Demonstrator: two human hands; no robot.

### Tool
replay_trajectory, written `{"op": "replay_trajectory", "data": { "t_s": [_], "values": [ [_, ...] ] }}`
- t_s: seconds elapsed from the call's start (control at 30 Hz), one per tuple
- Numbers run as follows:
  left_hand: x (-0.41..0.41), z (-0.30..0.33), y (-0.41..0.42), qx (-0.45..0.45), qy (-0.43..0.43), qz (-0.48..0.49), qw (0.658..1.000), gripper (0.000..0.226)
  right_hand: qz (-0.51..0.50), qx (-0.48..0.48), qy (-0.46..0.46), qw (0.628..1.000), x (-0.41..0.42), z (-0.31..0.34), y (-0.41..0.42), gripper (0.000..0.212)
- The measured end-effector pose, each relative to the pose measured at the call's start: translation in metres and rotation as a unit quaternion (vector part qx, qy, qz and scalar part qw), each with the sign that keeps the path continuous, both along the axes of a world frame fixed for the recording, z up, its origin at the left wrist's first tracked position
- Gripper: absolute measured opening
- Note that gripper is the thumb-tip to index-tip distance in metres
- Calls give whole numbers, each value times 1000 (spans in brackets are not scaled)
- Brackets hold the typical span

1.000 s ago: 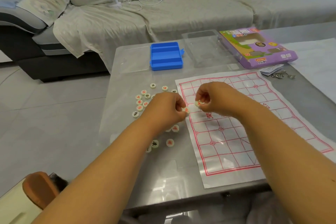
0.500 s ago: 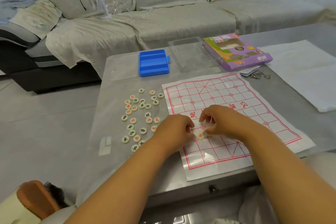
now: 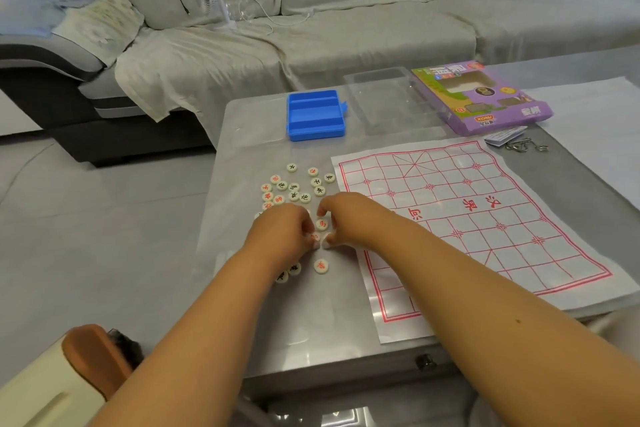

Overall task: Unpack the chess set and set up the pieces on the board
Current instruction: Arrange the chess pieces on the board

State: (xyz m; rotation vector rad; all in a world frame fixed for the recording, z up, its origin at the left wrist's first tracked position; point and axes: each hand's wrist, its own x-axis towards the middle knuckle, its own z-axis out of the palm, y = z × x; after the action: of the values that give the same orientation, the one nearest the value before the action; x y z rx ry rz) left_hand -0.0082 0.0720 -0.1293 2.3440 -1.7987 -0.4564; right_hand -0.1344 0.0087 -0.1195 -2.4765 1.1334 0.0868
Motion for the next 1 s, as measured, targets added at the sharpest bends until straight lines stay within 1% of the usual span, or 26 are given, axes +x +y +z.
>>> {"op": "replay_trajectory", "data": {
  "t_s": [0.1, 0.2, 0.3, 0.4, 0.47, 0.57, 0.7, 0.77, 0.87, 0.93, 1.0],
  "values": [
    [8, 1, -1, -17, -1, 27, 999, 19, 3, -20, 23, 1000, 4, 2, -5, 44],
    [12, -1, -4, -2, 8, 46, 999, 26, -1, -22, 19, 1000, 8, 0, -4, 43],
    [9, -5, -7, -8, 22, 64, 998, 30, -6, -18, 19, 1000, 13, 1, -2, 42],
    [4, -7, -11, -13, 6, 72, 997, 29, -10, -7, 29, 999, 16, 3, -4, 38],
    [3, -8, -13, -11, -8, 74, 997, 25, -9, -6, 36, 999, 16, 4, -4, 36],
    [3, -8, -16, -4, -19, 74, 997, 20, -13, -30, 18, 999, 15, -1, -4, 29],
    [0, -7, -18, -1, -33, 62, 998, 21, -9, -35, 19, 999, 13, 1, -6, 29],
    [-1, -7, -19, -11, -20, 50, 999, 20, -14, -30, 8, 999, 9, 6, -8, 29],
    [-2, -5, -19, -8, -3, 42, 999, 19, -45, -24, -33, 998, -7, 15, -15, 25],
    [-3, 0, -19, 0, 8, 36, 999, 20, -63, -20, -49, 997, -25, 24, -18, 22],
    [-11, 8, -18, -17, 23, 18, 999, 21, -85, -14, -54, 995, -51, 32, -20, 22]
  ]
}}
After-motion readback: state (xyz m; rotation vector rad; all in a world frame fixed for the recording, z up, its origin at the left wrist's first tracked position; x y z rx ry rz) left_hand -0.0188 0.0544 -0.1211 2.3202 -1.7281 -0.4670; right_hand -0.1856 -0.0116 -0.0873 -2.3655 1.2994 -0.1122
